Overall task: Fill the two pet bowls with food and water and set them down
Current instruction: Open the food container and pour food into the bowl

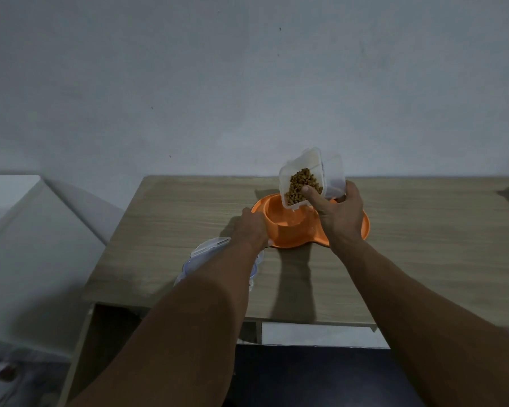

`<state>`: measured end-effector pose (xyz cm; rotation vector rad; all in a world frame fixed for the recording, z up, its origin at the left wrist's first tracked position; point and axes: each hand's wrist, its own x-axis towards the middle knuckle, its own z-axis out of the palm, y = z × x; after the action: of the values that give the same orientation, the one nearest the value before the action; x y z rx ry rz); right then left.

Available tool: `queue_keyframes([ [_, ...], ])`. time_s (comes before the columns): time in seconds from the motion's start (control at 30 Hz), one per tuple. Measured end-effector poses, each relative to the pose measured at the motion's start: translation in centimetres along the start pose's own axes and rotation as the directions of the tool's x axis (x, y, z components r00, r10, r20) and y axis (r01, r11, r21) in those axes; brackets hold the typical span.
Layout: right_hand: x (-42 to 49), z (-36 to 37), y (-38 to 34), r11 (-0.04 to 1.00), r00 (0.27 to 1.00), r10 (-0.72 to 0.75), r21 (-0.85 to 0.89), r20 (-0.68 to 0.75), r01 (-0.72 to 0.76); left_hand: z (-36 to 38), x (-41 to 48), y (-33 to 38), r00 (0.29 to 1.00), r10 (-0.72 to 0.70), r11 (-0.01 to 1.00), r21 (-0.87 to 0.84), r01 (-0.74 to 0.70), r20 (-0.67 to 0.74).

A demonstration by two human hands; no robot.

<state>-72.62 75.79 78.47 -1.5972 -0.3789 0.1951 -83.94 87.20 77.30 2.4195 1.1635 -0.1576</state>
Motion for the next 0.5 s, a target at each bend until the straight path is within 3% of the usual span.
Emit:
queue_keyframes([
  [0.5,0.35,-0.20,0.46,0.997,0.998,-0.035,-0.067,-0.053,0.032,0.21,-0.11,-0.06,1.000,-0.006,1.000,-0.007,0.005,-0.015],
])
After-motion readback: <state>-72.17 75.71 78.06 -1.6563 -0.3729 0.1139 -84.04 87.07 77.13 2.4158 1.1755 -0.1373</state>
